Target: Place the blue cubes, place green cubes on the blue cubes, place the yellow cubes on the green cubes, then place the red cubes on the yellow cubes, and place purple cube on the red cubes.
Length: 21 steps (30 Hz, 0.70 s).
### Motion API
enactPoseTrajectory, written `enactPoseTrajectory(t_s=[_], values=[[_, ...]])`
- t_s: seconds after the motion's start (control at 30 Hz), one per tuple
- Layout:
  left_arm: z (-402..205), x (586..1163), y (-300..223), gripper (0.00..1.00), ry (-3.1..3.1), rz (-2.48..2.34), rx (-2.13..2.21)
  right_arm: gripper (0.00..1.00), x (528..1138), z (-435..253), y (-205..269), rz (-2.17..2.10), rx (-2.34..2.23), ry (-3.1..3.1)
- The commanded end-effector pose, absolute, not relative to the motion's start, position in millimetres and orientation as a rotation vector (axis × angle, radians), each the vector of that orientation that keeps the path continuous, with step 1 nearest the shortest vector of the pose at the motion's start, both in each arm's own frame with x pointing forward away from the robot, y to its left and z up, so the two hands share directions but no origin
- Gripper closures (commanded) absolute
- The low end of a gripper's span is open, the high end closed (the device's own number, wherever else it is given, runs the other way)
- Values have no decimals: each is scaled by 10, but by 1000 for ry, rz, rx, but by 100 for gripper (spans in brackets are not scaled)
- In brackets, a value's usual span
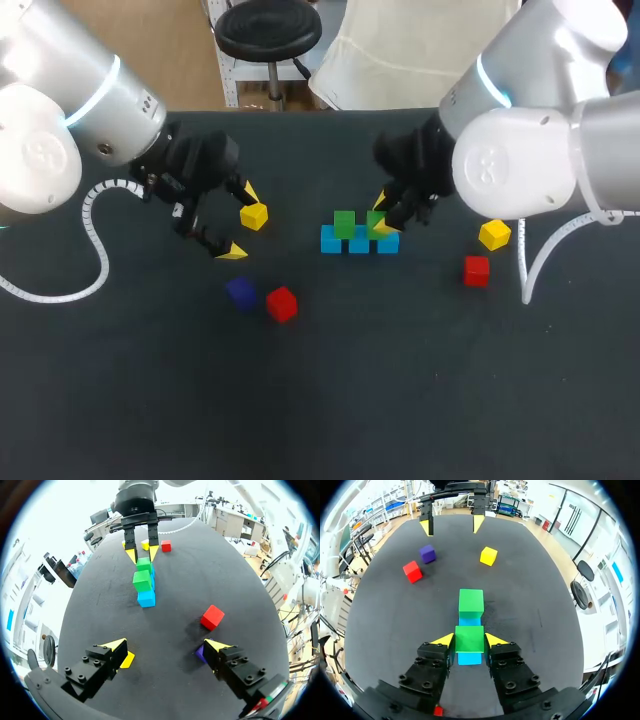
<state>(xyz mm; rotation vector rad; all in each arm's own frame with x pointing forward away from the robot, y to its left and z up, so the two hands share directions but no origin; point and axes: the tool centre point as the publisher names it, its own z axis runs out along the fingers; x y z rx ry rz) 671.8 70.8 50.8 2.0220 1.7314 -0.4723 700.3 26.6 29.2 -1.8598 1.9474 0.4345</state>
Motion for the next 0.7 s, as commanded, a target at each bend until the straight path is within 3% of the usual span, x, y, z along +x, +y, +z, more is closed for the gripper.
enactPoseTrajectory(t_s=[0.03, 0.23, 0.7], values=[[501, 6715, 719, 0, 1726, -472, 2022, 71, 7025, 283, 267, 443, -1861, 1946], [501, 6715, 719, 0, 1726, -472, 2022, 56, 7026, 279, 267, 445, -1861, 1946], [501, 6715, 719, 0, 1726, -472, 2022, 61, 7042, 271, 274, 456, -1859, 1942]])
